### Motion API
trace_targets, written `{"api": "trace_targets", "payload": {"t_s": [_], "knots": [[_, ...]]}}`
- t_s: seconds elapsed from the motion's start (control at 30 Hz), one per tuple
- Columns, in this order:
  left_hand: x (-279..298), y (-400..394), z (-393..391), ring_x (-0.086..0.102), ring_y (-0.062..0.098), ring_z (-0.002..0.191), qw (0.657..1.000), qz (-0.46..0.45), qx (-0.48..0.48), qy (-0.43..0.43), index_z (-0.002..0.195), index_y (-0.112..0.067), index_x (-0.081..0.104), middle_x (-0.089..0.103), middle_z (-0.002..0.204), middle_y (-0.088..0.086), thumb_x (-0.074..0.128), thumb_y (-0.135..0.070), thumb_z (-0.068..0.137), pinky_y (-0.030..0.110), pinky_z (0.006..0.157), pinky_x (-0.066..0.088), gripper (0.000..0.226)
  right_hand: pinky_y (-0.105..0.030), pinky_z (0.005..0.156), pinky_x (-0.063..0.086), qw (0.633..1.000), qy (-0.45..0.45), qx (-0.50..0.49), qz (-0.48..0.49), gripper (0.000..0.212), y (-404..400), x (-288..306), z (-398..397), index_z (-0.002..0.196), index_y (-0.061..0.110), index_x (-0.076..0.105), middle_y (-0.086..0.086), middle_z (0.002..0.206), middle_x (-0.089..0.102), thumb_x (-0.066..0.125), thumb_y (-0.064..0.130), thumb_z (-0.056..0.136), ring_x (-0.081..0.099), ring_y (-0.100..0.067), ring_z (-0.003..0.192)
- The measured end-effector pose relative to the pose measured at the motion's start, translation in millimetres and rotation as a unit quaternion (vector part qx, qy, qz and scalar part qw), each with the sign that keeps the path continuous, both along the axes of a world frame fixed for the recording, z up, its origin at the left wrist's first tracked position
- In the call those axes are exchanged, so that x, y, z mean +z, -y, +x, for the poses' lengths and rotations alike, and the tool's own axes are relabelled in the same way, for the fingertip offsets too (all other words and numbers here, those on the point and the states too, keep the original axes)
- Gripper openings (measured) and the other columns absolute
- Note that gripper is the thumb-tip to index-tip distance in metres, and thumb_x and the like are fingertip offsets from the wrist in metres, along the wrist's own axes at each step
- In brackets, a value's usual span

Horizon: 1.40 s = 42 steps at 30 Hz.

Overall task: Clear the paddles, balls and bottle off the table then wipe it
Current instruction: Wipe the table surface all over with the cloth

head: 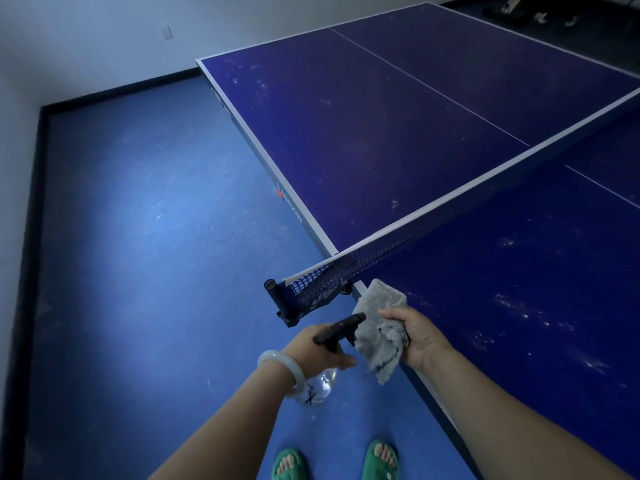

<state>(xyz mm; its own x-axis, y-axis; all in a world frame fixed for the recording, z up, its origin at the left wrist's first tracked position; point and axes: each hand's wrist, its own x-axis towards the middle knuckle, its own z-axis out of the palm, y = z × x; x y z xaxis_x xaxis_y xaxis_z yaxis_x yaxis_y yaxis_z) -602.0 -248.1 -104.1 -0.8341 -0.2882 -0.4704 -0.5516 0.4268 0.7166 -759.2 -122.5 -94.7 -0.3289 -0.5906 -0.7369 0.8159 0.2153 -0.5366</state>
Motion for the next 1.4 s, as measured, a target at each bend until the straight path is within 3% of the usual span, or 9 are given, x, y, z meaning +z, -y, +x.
{"api": "trace_targets", "payload": {"t_s": [0.07, 0.33, 0.5, 0.63, 0.8, 0.93, 1.13, 1.23, 1.4], "knots": [[0, 3, -2, 0.054, -0.013, 0.053, 1.0, 0.002, 0.025, -0.001, 0.083, -0.038, 0.055, 0.061, 0.056, -0.026, 0.077, -0.034, 0.081, 0.005, 0.055, 0.04, 0.023, -0.041, 0.075, 0.057, 1.0, -0.001, -0.009, 0.003, 0.016, -3, -2, -2, 0.103, 0.0, 0.062, -0.021, 0.088, 0.069, 0.058, 0.002, 0.088, 0.068, -0.032, 0.076], [-9, -2, 3, 0.06, -0.002, 0.059, 0.984, 0.063, 0.155, -0.064, 0.101, -0.035, 0.062, 0.065, 0.065, -0.01, 0.076, -0.025, 0.083, 0.009, 0.061, 0.044, 0.025, -0.05, 0.087, 0.054, 0.998, -0.038, -0.044, 0.032, 0.027, -28, -9, -26, 0.113, 0.002, 0.062, -0.018, 0.093, 0.068, 0.057, 0.0, 0.087, 0.066, -0.03, 0.084], [-17, -7, 0, 0.058, -0.001, 0.058, 0.978, 0.06, 0.189, -0.066, 0.111, -0.033, 0.063, 0.064, 0.065, -0.012, 0.076, -0.022, 0.083, 0.01, 0.061, 0.045, 0.033, -0.038, 0.079, 0.055, 0.971, -0.219, -0.058, 0.072, 0.041, -25, -2, -66, 0.121, 0.017, 0.059, -0.009, 0.109, 0.064, 0.049, -0.003, 0.087, 0.063, -0.022, 0.092], [-22, -13, -3, 0.057, 0.003, 0.059, 0.976, 0.058, 0.202, -0.065, 0.112, -0.033, 0.063, 0.063, 0.069, -0.006, 0.077, -0.025, 0.083, 0.019, 0.065, 0.048, 0.033, -0.024, 0.067, 0.049, 0.888, -0.43, 0.114, 0.114, 0.029, -15, -4, -95, 0.12, 0.02, 0.051, -0.006, 0.115, 0.061, 0.053, 0.009, 0.093, 0.061, -0.012, 0.09], [-25, -17, -6, 0.053, 0.0, 0.053, 0.973, 0.064, 0.214, -0.056, 0.119, -0.029, 0.062, 0.062, 0.066, -0.013, 0.076, -0.022, 0.084, 0.015, 0.06, 0.045, 0.039, -0.033, 0.104, 0.04, 0.85, -0.397, 0.337, 0.075, 0.04, -16, -34, -99, 0.136, 0.023, 0.047, 0.007, 0.134, 0.05, 0.056, 0.034, 0.098, 0.049, -0.017, 0.126], [-28, -17, -6, 0.059, 0.007, 0.063, 0.975, 0.047, 0.209, -0.052, 0.125, -0.04, 0.054, 0.067, 0.081, -0.004, 0.075, -0.023, 0.085, 0.02, 0.067, 0.048, 0.049, -0.029, 0.122, 0.002, 0.693, -0.556, 0.45, 0.095, 0.055, -26, -63, -91, 0.156, 0.016, 0.019, 0.001, 0.163, 0.008, 0.036, 0.032, 0.106, 0.002, -0.013, 0.151], [-36, -23, -2, 0.052, 0.003, 0.053, 0.967, 0.06, 0.243, -0.041, 0.119, -0.036, 0.059, 0.058, 0.063, -0.008, 0.076, -0.022, 0.085, 0.017, 0.06, 0.044, 0.041, -0.049, 0.12, -0.011, 0.467, -0.696, 0.498, 0.224, 0.073, -30, -89, -78, 0.15, 0.03, -0.021, -0.01, 0.159, -0.027, 0.033, 0.044, 0.103, -0.024, -0.027, 0.147], [-39, -26, -3, 0.052, 0.002, 0.051, 0.964, 0.06, 0.259, -0.029, 0.101, -0.038, 0.06, 0.057, 0.058, -0.011, 0.077, -0.024, 0.083, 0.013, 0.055, 0.042, 0.029, -0.057, 0.118, -0.012, 0.436, -0.734, 0.412, 0.319, 0.071, -23, -85, -74, 0.155, 0.017, -0.004, -0.02, 0.161, -0.013, 0.034, 0.045, 0.102, -0.009, -0.04, 0.148], [-41, -29, -8, 0.055, 0.003, 0.055, 0.958, 0.065, 0.278, -0.04, 0.09, -0.035, 0.062, 0.064, 0.066, -0.003, 0.078, -0.023, 0.082, 0.013, 0.057, 0.043, 0.022, -0.045, 0.123, 0.008, 0.42, -0.773, 0.444, 0.17, 0.061, -16, -99, -66, 0.155, 0.012, 0.009, -0.008, 0.163, 0.003, 0.032, 0.032, 0.102, 0.009, -0.026, 0.151]]}}
